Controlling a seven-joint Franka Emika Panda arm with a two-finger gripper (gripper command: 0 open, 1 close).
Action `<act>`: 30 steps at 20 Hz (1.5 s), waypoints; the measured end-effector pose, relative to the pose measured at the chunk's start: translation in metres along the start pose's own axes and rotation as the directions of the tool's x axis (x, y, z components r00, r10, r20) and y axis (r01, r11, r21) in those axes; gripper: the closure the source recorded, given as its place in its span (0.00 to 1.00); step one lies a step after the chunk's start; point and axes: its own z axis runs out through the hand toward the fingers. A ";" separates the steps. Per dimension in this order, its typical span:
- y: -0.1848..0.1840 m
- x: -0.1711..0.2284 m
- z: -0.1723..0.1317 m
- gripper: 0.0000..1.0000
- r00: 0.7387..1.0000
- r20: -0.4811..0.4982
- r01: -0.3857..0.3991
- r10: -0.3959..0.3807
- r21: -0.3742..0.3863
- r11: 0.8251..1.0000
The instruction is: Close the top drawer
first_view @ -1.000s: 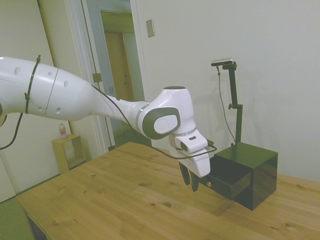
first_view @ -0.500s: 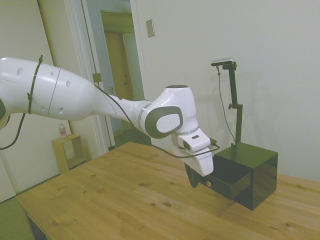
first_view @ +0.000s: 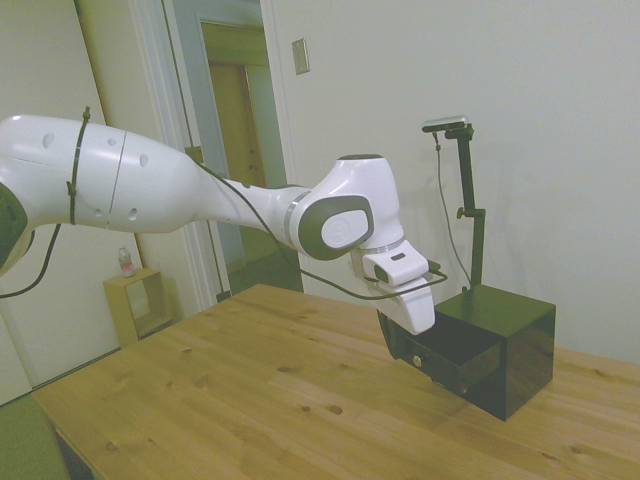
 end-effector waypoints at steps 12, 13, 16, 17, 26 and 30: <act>-0.004 0.048 -0.009 1.00 0.997 -0.013 -0.071 0.072 0.014 0.997; -0.008 0.049 -0.009 1.00 0.997 -0.014 -0.071 0.072 0.015 0.997; -0.017 0.056 -0.007 1.00 0.997 -0.017 -0.072 0.072 0.013 0.997; -0.020 0.059 -0.006 1.00 0.997 -0.018 -0.072 0.072 0.012 0.997; -0.046 0.075 -0.005 1.00 0.996 -0.013 -0.086 0.086 0.018 0.996; -0.055 0.081 -0.004 1.00 0.995 -0.013 -0.095 0.095 0.015 0.995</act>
